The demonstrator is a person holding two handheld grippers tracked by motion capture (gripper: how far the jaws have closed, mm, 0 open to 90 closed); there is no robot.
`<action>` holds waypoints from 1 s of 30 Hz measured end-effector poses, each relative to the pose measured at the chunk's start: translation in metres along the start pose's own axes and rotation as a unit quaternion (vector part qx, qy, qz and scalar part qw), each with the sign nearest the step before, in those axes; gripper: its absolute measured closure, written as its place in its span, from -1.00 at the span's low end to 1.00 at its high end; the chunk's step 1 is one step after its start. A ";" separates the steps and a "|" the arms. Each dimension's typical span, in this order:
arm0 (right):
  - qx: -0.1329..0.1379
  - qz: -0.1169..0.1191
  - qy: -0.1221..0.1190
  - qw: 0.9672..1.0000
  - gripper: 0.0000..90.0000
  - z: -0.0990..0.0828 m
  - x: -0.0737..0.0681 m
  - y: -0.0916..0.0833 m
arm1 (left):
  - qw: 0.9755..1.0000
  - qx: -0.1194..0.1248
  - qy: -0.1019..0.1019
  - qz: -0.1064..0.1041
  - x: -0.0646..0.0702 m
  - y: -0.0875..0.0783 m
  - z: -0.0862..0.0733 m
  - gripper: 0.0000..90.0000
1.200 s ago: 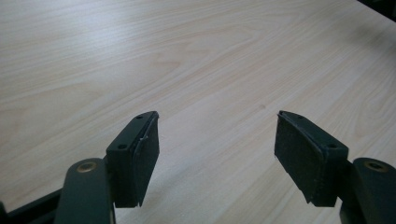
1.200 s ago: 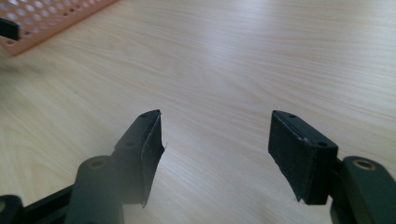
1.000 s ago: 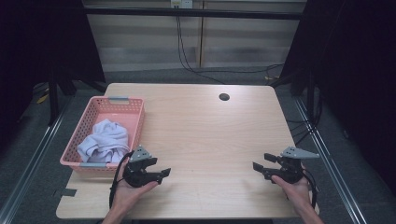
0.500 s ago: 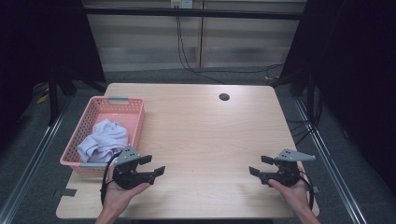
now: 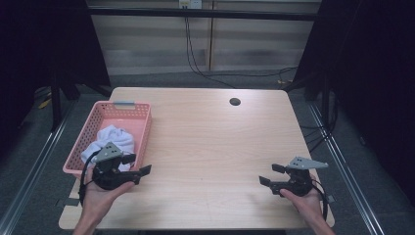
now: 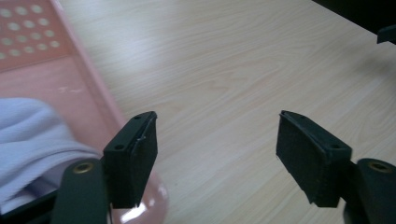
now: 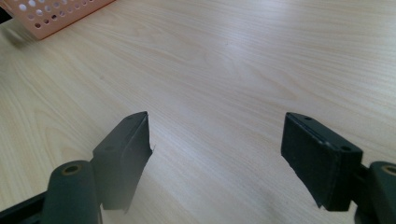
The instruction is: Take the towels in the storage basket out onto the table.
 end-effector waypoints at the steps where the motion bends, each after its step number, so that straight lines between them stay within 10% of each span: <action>1: 0.001 0.000 -0.002 1.000 -0.48 0.000 0.000 0.001 | 1.000 -0.001 -0.001 0.001 -0.004 -0.004 0.002 -0.37; 13: -0.020 0.026 -0.030 0.999 -0.52 -0.002 -0.010 0.005 | 0.998 -0.011 -0.031 0.060 -0.060 -0.039 0.023 -0.43; 30: -0.021 0.025 -0.023 0.999 -0.54 -0.001 -0.008 0.006 | 0.990 -0.056 -0.064 0.110 -0.120 -0.040 0.032 -0.51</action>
Point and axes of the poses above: each handheld gripper's, and its own axes: y roughly forward along the jaws, z roughly out of its top, x roughly to its right, the point moved 5 cm from there along y, roughly forward along the jaws, and after that the axes turned 9 degrees about -y, right-handed, at the moved point
